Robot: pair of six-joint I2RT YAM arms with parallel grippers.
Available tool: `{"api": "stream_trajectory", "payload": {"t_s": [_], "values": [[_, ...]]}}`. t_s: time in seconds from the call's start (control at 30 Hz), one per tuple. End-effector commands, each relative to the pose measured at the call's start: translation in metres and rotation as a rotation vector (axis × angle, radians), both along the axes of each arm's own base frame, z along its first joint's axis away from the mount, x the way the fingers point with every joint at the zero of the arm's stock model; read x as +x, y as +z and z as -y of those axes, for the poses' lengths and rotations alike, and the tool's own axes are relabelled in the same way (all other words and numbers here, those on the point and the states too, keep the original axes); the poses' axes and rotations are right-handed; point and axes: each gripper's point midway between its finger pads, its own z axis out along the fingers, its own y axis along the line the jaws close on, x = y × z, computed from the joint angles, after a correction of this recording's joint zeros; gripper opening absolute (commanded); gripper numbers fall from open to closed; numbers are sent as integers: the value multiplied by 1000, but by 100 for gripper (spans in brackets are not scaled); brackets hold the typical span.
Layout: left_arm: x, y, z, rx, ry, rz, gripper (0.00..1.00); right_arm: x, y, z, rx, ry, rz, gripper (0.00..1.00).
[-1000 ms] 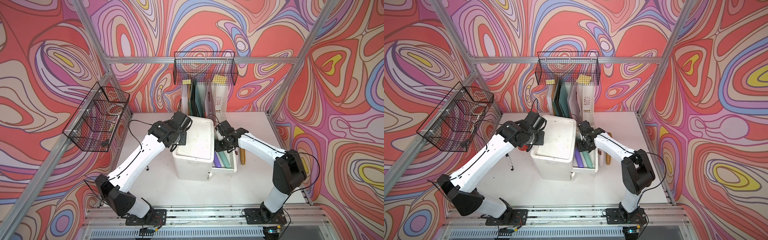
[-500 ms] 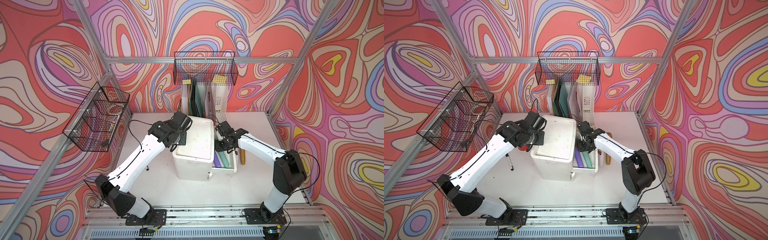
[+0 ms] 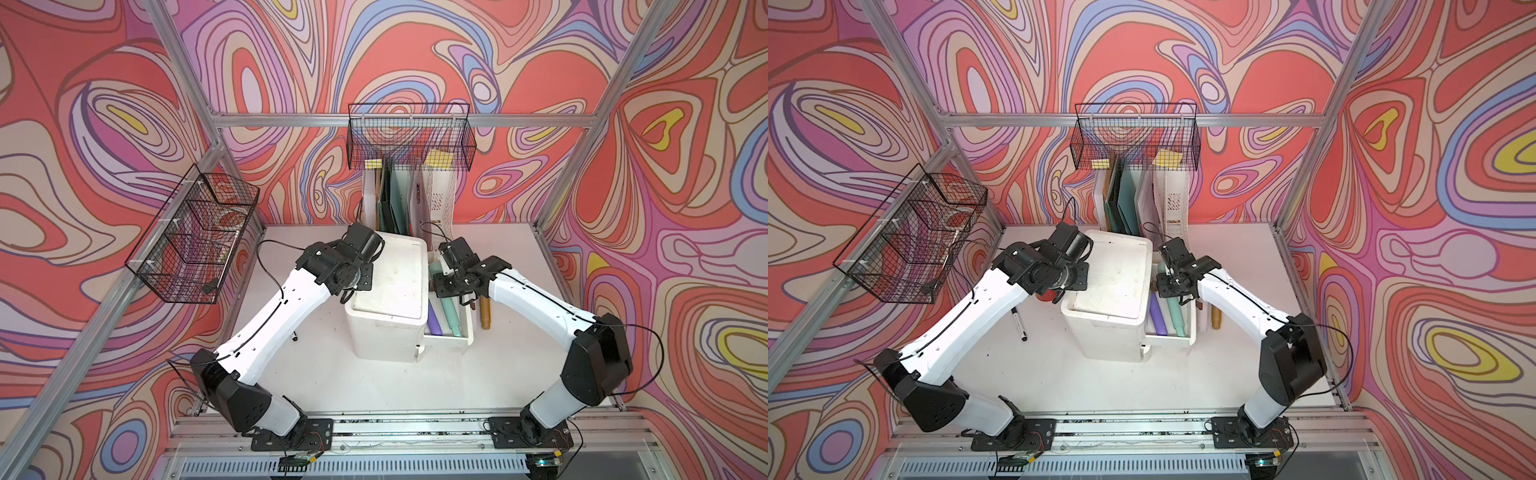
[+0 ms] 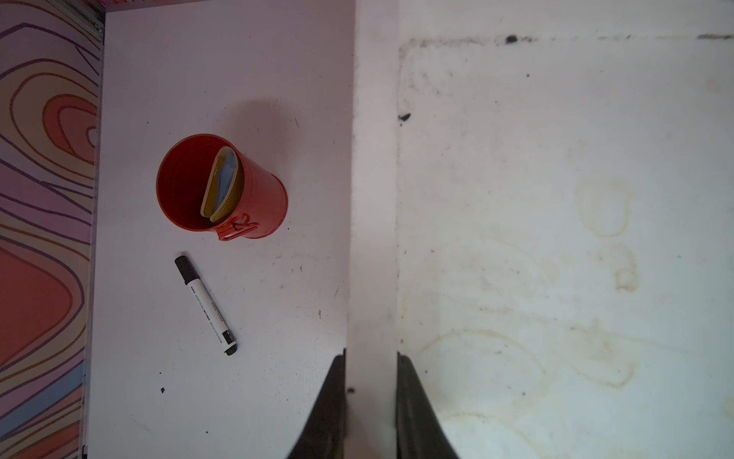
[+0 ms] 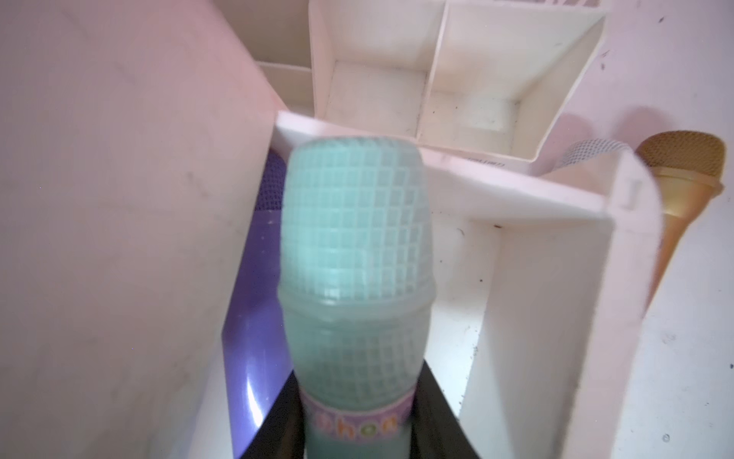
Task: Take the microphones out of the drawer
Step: Pick up the microphone from the drawer, then place the microphone at the center of the board.
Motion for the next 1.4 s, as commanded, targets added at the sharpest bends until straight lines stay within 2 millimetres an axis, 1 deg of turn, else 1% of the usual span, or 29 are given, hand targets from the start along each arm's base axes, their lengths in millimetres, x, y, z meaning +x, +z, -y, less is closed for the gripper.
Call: {"api": "stream_trajectory", "payload": {"t_s": [0.0, 0.2, 0.37, 0.53, 0.67, 0.8, 0.93, 1.13, 1.23, 1.37], "values": [[-10, -13, -30, 149, 35, -48, 0, 16, 47, -1, 54, -45, 142, 12], [-11, -13, -30, 149, 34, -48, 0, 20, 82, 7, 58, -69, 235, 11], [-10, -12, -30, 146, 34, -45, 0, 20, 110, 21, 23, -95, 317, 10], [-10, -10, -30, 146, 35, -38, 0, 19, 126, 44, -56, -132, 370, 10], [-10, -10, -30, 146, 34, -37, 0, 19, 130, 68, -97, -168, 377, 10], [-10, -10, -30, 147, 33, -37, 0, 20, 125, 96, -112, -216, 363, 10], [-10, -10, -30, 147, 32, -37, 0, 20, 112, 126, -116, -265, 328, 10], [-10, -11, -30, 148, 33, -40, 0, 21, 80, 168, -152, -318, 259, 10], [-10, -11, -30, 150, 33, -42, 0, 21, 61, 184, -166, -339, 217, 10], [-10, -12, -30, 149, 34, -43, 0, 23, 34, 202, -139, -369, 161, 10]]}}
